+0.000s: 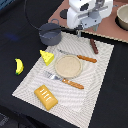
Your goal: Interact with the objects in diverse but meaningful ways.
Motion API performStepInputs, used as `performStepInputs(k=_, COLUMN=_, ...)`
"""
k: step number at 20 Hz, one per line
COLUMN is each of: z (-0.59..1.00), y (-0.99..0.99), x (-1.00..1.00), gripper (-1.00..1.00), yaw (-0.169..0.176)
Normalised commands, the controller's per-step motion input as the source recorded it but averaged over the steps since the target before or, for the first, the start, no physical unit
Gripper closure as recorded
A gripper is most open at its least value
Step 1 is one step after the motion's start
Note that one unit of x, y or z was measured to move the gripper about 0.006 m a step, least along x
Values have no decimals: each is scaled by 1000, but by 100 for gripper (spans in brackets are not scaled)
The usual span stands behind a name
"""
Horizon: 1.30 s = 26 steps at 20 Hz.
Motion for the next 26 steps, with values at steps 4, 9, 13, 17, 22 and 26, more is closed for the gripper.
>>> performStepInputs(k=4, z=-106, y=131, x=579, gripper=-100, yaw=-94)
performStepInputs(k=9, z=-128, y=33, x=330, gripper=-100, yaw=-28)
performStepInputs(k=13, z=-159, y=2, x=237, gripper=-100, yaw=-4)
performStepInputs(k=17, z=-189, y=26, x=270, gripper=-100, yaw=-1)
performStepInputs(k=22, z=-177, y=85, x=343, gripper=-100, yaw=-4)
performStepInputs(k=26, z=-131, y=106, x=435, gripper=100, yaw=-17)
